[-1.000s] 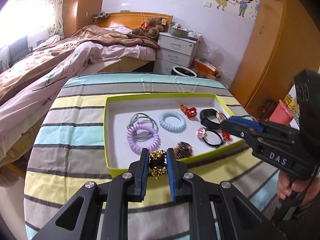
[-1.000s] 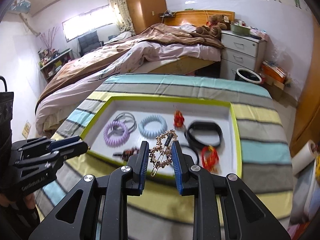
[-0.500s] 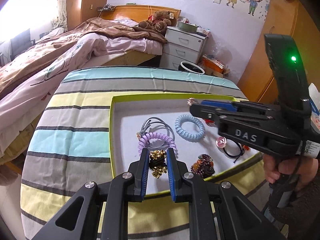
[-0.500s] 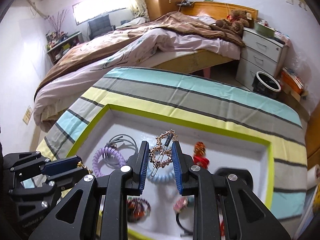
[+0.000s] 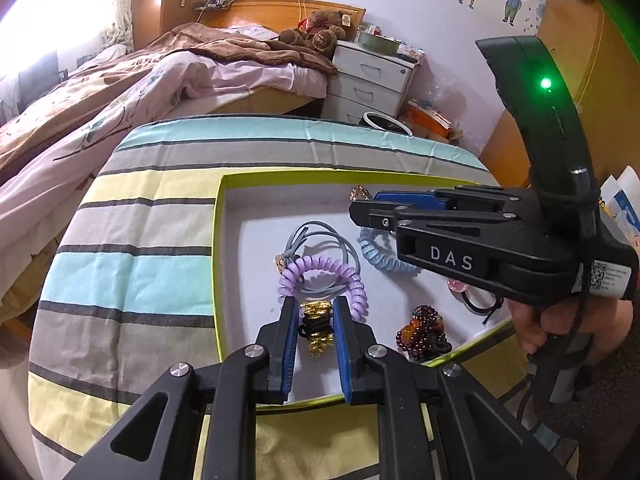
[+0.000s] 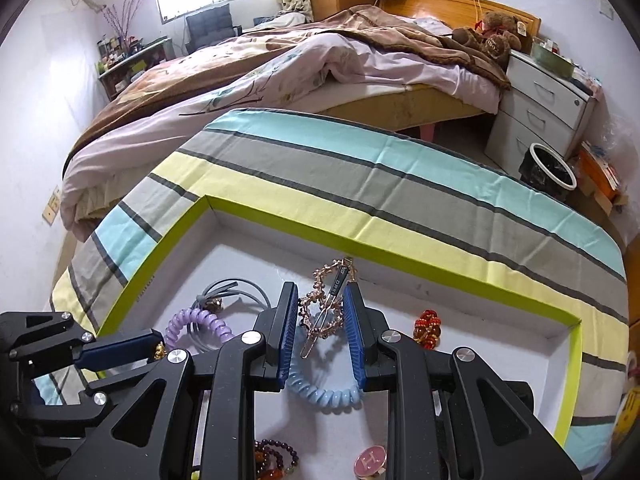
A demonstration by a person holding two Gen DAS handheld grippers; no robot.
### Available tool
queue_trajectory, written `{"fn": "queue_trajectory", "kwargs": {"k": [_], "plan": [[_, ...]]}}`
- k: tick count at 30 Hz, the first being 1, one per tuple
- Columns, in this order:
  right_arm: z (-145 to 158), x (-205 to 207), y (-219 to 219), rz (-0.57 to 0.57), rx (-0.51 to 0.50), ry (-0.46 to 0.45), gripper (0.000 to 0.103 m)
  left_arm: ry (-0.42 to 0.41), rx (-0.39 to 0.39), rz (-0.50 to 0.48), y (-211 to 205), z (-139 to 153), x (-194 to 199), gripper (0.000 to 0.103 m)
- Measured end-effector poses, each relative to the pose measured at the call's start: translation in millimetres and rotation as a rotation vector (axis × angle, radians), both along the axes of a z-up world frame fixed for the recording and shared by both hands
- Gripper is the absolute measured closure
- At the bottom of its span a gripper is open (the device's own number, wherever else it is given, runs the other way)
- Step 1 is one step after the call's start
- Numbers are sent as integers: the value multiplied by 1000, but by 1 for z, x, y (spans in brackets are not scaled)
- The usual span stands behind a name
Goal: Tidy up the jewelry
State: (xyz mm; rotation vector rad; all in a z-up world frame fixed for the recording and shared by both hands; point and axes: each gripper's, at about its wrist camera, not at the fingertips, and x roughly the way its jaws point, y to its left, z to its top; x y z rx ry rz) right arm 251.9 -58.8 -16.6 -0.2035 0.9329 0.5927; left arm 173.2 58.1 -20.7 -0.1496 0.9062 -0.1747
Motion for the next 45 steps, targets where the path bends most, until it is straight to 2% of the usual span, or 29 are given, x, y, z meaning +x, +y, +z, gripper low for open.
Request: {"fn": "queue_trajectory", "kwargs": {"k": [15, 17, 20, 27, 32, 39, 42, 45], "plan": [[-2, 2, 2, -18, -4, 5, 78, 14, 13, 10, -1, -1, 1, 83], [-3, 2, 1, -24, -2, 8, 76, 12, 13, 7, -2, -1, 1, 79], [-3, 2, 0, -32, 0, 9, 65, 13, 18, 6, -3, -2, 0, 71], [4, -5, -9, -51, 38, 5, 65, 10, 36, 16, -7, 3, -5, 65], [18, -21, -21, -77, 68, -27, 65, -11, 49, 19, -13, 11, -14, 61], [35, -56, -47, -148, 121, -55, 65, -42, 127, 53, -27, 20, -32, 61], [37, -74, -59, -181, 126, -81, 65, -43, 130, 65, -32, 23, -38, 61], [39, -91, -69, -229, 119, -105, 65, -37, 172, 96, -38, 25, -44, 61]]}}
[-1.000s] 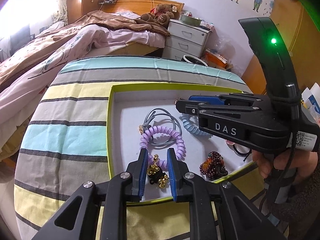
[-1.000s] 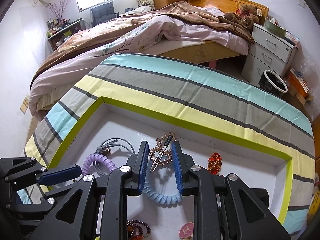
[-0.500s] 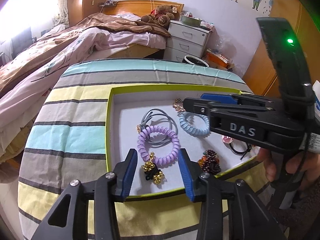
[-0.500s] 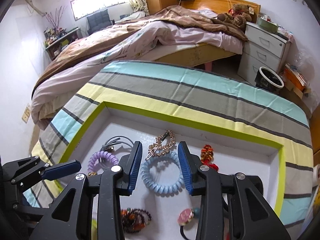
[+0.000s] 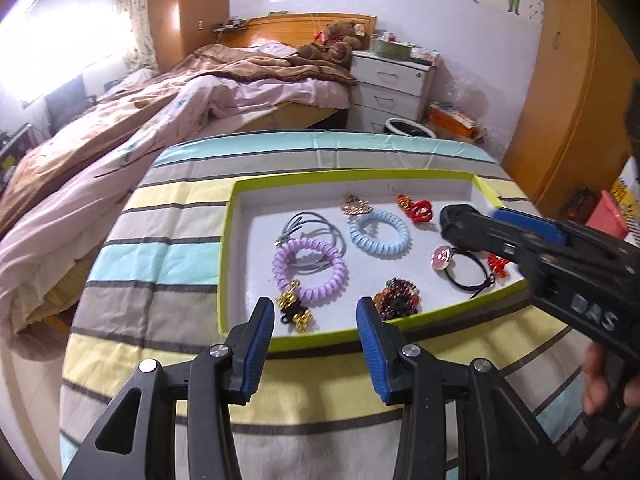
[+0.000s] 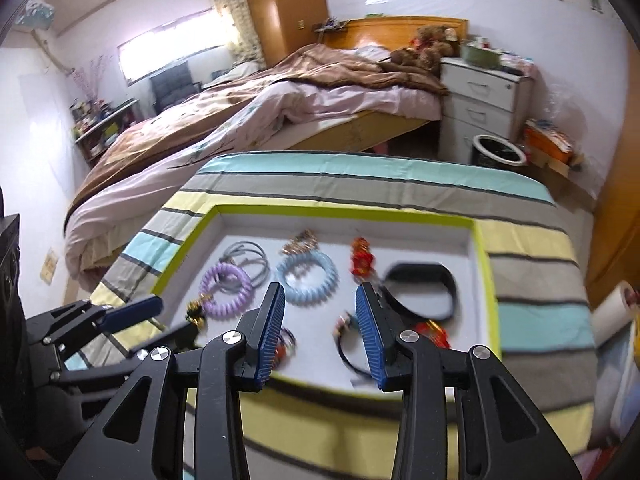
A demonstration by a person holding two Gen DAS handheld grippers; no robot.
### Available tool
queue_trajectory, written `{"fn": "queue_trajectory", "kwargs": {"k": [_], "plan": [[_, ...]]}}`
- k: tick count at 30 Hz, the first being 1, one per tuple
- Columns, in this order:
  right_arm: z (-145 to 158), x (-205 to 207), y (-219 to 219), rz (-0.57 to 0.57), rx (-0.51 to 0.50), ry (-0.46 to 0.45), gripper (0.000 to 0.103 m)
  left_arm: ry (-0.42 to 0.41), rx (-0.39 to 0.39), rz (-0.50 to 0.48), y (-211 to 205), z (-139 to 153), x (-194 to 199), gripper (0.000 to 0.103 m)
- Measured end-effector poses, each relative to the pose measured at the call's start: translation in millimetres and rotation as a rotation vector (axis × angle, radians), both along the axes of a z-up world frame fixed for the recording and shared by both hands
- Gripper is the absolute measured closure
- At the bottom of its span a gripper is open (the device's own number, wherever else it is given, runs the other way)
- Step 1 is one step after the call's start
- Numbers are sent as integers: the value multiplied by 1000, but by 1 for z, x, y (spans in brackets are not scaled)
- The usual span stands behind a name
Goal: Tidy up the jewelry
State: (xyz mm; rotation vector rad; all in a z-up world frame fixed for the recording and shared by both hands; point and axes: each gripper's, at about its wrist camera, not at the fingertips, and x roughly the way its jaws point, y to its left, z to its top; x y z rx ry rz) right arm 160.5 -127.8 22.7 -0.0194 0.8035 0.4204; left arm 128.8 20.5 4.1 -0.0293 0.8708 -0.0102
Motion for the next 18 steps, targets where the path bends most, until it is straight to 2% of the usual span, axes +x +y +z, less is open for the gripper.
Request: {"fn": "queue_trajectory", "kwargs": {"k": [3, 9, 15, 18], "plan": [[1, -16, -9, -41, -3, -16, 65, -10, 36, 14, -7, 2, -10, 61], [-2, -40, -21, -91, -7, -13, 65, -5, -12, 36, -7, 2, -21, 61], [-1, -55, -26, -108, -3, -25, 65, -30, 8, 36, -12, 6, -33, 61], [-2, -59, -26, -103, 11, -19, 65, -31, -9, 36, -12, 8, -37, 61]]}}
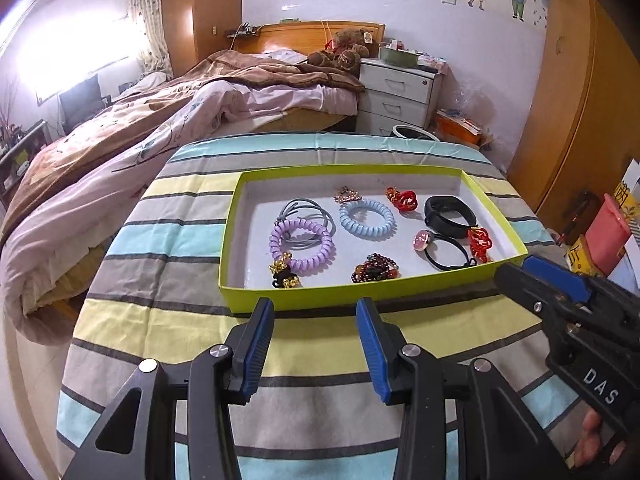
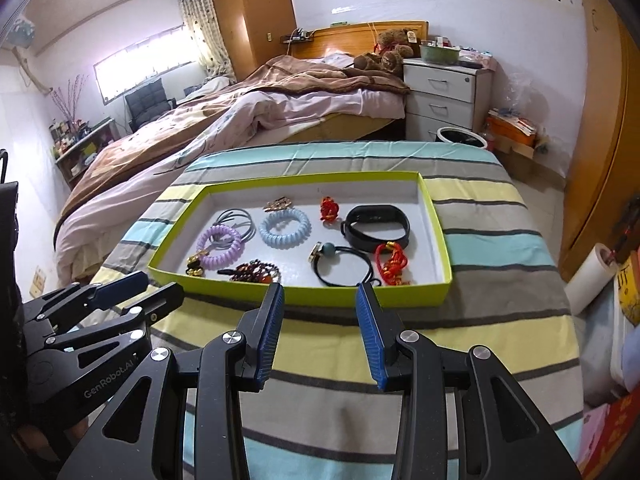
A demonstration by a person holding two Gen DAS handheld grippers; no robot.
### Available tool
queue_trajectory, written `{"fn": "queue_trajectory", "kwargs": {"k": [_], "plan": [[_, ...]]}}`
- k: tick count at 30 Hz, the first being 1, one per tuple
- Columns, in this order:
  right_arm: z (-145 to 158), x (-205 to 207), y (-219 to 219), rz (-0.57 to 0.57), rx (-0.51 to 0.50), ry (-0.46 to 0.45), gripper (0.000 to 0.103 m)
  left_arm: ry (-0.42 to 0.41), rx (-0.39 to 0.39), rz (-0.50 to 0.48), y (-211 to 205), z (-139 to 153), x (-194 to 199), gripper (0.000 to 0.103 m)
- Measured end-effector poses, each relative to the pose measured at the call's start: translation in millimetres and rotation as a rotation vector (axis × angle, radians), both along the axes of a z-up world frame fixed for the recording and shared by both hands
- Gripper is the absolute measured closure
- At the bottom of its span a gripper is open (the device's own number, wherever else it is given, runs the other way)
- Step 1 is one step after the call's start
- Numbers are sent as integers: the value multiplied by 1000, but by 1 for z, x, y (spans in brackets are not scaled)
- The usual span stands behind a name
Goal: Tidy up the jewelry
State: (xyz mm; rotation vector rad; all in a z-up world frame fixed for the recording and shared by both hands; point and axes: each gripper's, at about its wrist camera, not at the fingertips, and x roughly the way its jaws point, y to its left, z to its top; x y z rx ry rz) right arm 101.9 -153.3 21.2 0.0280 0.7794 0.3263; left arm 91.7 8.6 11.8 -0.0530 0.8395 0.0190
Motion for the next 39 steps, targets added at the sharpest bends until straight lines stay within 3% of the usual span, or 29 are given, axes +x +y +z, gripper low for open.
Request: {"fn": "queue_trajectory", "kwargs": {"k": [39], "plan": [[-2, -14, 3, 5, -24, 0, 65, 19, -7, 13, -1, -1, -6, 61]]}}
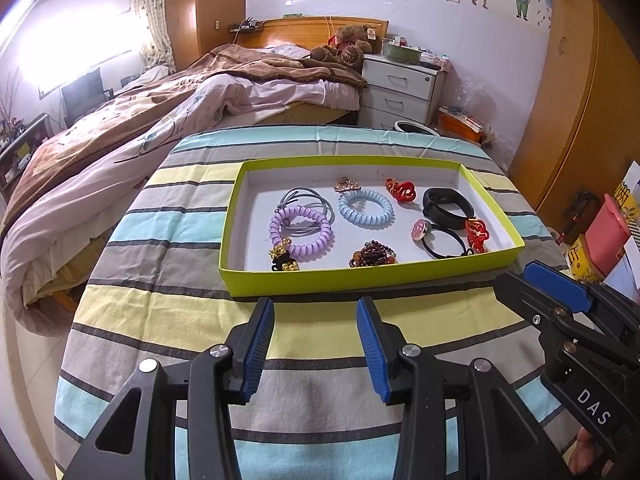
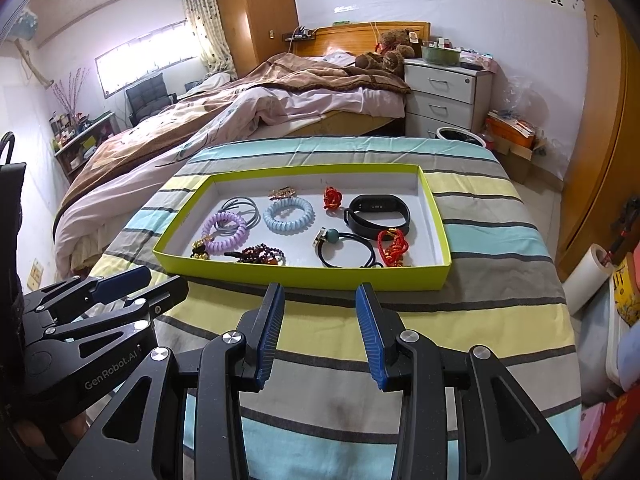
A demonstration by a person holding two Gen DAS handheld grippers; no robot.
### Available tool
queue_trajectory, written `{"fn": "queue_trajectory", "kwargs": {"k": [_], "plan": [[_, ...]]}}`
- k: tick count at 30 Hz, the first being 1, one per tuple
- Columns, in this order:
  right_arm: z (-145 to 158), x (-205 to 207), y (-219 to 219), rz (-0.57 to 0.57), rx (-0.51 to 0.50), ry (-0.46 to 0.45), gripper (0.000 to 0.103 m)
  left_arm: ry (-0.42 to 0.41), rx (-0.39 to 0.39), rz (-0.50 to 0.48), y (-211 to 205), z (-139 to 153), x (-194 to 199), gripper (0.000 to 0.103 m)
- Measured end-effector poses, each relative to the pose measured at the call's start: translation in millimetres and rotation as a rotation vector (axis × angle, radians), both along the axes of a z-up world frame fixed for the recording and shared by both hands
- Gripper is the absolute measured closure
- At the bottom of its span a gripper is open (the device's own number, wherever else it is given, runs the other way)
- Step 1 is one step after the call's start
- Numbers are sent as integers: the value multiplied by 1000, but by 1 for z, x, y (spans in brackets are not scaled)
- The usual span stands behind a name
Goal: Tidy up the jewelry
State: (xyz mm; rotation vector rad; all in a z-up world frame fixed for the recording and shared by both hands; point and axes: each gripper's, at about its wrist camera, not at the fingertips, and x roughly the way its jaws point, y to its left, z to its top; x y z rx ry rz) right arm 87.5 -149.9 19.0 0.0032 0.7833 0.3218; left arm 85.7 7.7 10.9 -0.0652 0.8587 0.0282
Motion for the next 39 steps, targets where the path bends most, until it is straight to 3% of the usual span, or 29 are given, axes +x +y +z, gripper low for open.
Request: {"fn": "queue_trajectory", "kwargs": {"k": [39], "plan": [[-1, -2, -5, -5, 1, -1, 65, 14, -9, 12, 2, -3, 1, 61]]}}
